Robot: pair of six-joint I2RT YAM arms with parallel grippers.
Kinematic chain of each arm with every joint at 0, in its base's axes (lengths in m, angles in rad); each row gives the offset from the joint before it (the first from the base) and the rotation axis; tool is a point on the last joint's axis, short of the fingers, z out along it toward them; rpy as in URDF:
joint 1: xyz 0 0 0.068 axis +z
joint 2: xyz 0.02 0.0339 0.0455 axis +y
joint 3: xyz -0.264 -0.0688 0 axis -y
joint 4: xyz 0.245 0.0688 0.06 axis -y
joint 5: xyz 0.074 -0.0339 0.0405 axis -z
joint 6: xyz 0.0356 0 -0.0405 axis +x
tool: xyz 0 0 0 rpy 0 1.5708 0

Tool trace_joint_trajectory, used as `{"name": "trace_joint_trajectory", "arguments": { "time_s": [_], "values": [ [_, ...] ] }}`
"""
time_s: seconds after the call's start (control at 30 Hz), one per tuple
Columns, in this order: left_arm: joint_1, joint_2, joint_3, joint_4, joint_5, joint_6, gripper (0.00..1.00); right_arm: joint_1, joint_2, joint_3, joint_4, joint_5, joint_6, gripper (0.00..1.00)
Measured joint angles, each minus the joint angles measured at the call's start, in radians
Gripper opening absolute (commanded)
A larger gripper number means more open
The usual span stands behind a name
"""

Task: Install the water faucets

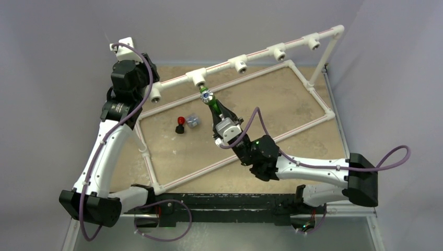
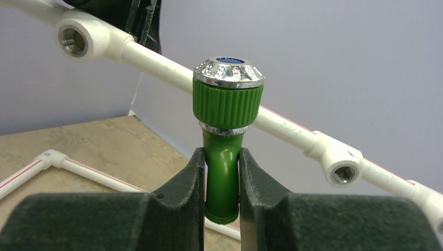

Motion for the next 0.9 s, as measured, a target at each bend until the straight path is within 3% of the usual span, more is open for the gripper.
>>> {"name": "trace_joint_trajectory", "arguments": {
  "time_s": [0.3,0.9],
  "values": [
    [0.000,-0.003,-0.004,0.004,0.000,0.000,0.45,0.025,0.046,-0.021,0.163,0.023,-0.193,0.00],
    [0.000,-0.006,-0.011,0.016,0.000,0.007,0.45,0.025,0.103,-0.021,0.172,0.009,-0.327,0.00]
  ]
}}
